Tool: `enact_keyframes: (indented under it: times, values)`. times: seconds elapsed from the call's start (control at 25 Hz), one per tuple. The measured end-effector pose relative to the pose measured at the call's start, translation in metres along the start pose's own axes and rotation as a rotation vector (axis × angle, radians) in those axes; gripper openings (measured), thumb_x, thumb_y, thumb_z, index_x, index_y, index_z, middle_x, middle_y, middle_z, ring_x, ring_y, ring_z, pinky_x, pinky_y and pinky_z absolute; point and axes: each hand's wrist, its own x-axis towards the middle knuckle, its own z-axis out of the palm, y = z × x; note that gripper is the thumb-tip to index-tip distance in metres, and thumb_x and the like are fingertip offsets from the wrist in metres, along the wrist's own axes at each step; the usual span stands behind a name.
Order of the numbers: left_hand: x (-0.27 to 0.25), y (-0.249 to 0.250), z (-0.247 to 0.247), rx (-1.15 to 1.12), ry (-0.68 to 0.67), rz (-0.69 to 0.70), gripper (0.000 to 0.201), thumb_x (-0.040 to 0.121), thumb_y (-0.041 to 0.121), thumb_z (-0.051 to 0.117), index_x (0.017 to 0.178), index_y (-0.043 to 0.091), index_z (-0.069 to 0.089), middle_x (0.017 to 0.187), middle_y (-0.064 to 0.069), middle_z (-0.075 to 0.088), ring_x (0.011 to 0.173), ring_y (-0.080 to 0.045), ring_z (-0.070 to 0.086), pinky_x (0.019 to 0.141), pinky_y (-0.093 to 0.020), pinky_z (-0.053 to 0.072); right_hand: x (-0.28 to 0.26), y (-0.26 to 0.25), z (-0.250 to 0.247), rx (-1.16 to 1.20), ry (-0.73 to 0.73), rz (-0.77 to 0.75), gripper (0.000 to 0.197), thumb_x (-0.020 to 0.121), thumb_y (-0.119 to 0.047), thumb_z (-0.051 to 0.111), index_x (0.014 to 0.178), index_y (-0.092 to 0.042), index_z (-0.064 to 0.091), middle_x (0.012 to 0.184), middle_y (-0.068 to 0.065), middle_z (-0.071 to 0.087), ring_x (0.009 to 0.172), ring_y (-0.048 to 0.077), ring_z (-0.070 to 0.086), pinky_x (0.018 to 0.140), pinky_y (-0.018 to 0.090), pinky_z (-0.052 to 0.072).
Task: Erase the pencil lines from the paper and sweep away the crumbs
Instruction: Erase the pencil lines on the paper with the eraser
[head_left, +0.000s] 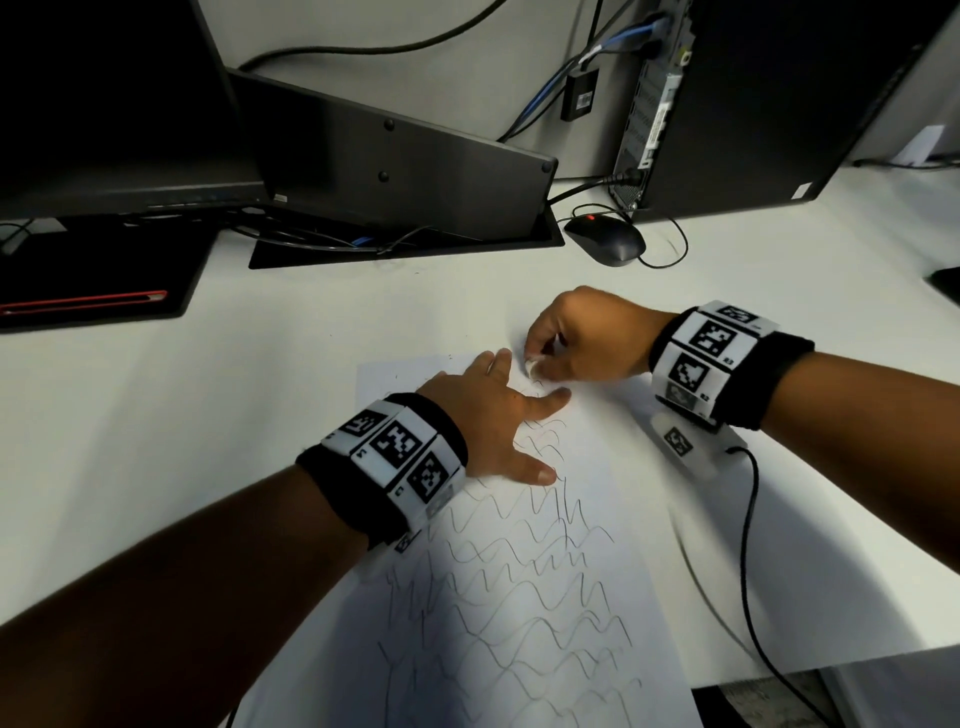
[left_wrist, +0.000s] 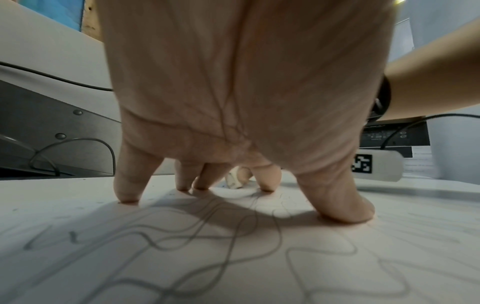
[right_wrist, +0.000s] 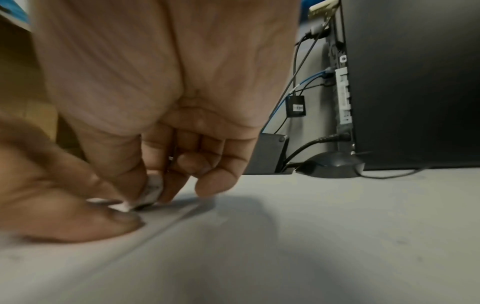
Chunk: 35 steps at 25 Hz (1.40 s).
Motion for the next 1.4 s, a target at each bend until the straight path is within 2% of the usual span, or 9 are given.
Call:
enact_keyframes:
  times: [0.08,0.24,0.36,0.52,0.8,0.96,1.08,1.2,1.4]
  values:
    - [0.0,0.001,0.0,-0.005,0.0,0.0,0.086,0.084,0.076,0.047,0.152,0.053,-0.001,0.164,-0.017,-0.01,0.152,-0.027,-0.012,0.115,-0.052,0.028,0.002,0.003,-0.001,-0.031,0.078,0.012,0.008,0.082,-0.026,0.066,0.085,-0.027,0.073,0.08,-0.01,0.069,0.074,0.01,0.061,0.072,0.03,0.053]
    - [0.0,0.0,0.0,-0.003,-0.005,0.001,0.087,0.084,0.077,0.048,0.152,0.054,-0.001,0.165,-0.016,-0.011,0.152,-0.027,-0.013,0.116,-0.053,0.027,0.001,-0.002,-0.001,0.025,-0.048,0.0,0.006,0.082,-0.022,0.069,0.083,-0.023,0.075,0.076,-0.01,0.07,0.071,0.006,0.062,0.068,0.023,0.051]
    - [-0.001,0.001,-0.002,-0.006,-0.02,0.002,0.088,0.084,0.077,0.048,0.152,0.053,-0.002,0.164,-0.017,-0.01,0.152,-0.027,-0.013,0.116,-0.054,0.026,0.003,0.003,-0.003,-0.025,0.071,0.026,0.006,0.082,-0.023,0.068,0.083,-0.022,0.074,0.078,-0.008,0.07,0.076,0.012,0.063,0.069,0.025,0.05]
    - [-0.002,0.001,-0.004,-0.003,-0.016,0.002,0.088,0.083,0.076,0.049,0.152,0.053,0.0,0.164,-0.017,-0.007,0.152,-0.028,-0.01,0.115,-0.053,0.028,-0.003,0.0,-0.002,-0.011,-0.052,-0.014,0.007,0.083,-0.021,0.068,0.084,-0.021,0.074,0.076,-0.011,0.069,0.071,0.004,0.061,0.066,0.02,0.049]
    - [-0.003,0.011,-0.011,-0.05,0.154,0.029,0.075,0.086,0.063,0.061,0.15,0.036,0.032,0.156,-0.01,0.029,0.145,-0.023,0.026,0.108,-0.045,0.039,-0.001,0.012,0.003,0.03,0.158,0.07,0.004,0.084,-0.015,0.066,0.085,-0.013,0.07,0.074,-0.004,0.065,0.072,0.016,0.058,0.07,0.029,0.049]
    - [0.002,0.01,-0.01,0.011,0.054,0.028,0.077,0.091,0.064,0.051,0.155,0.046,0.011,0.165,-0.01,0.004,0.151,-0.023,0.006,0.11,-0.05,0.037,-0.004,0.007,0.006,0.008,0.115,0.026,0.007,0.082,-0.018,0.069,0.087,-0.019,0.074,0.08,-0.006,0.068,0.075,0.011,0.059,0.069,0.024,0.047]
    - [0.005,0.008,-0.009,0.021,0.031,0.047,0.077,0.091,0.067,0.048,0.154,0.049,0.007,0.166,-0.008,-0.002,0.152,-0.024,0.002,0.108,-0.048,0.037,-0.005,0.006,0.003,0.049,0.021,0.012,0.007,0.083,-0.023,0.071,0.09,-0.022,0.075,0.083,-0.01,0.069,0.075,0.004,0.06,0.069,0.02,0.048]
    - [0.006,0.007,-0.008,0.048,-0.007,0.024,0.078,0.091,0.071,0.042,0.153,0.052,-0.002,0.166,-0.01,-0.012,0.153,-0.025,-0.009,0.111,-0.052,0.034,-0.005,0.011,0.0,0.033,0.096,0.054,0.007,0.083,-0.025,0.07,0.087,-0.023,0.075,0.082,-0.008,0.07,0.077,0.009,0.062,0.07,0.024,0.049]
    - [0.005,0.007,-0.009,0.04,-0.009,0.034,0.079,0.091,0.07,0.044,0.153,0.051,0.0,0.166,-0.009,-0.012,0.153,-0.025,-0.008,0.112,-0.049,0.03,-0.006,0.002,0.0,0.004,-0.005,0.022,0.007,0.083,-0.022,0.069,0.086,-0.021,0.075,0.077,-0.007,0.069,0.072,0.009,0.061,0.066,0.023,0.048]
